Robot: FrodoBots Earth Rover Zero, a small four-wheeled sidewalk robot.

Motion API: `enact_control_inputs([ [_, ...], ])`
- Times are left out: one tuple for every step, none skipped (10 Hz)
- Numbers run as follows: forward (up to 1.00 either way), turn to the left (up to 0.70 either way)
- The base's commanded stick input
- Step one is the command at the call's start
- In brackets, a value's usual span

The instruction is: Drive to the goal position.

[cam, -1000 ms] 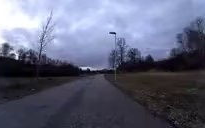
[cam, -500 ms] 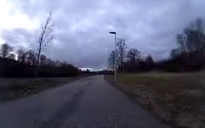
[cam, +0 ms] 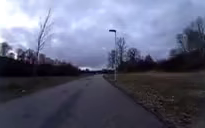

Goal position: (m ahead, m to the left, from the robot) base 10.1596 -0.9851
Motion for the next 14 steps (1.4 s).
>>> enact_control_inputs([
  [0.5,0.0],
  [0.5,0.0],
  [0.5,0.0],
  [0.5,0.0],
  [0.5,0.0],
  [0.5,0.0],
  [0.5,0.0],
  [0.5,0.0],
  [0.5,0.0],
  [0.5,0.0],
  [0.5,0.0],
  [0.5,0.0],
  [0.5,0.0],
  [0.5,0.0],
])
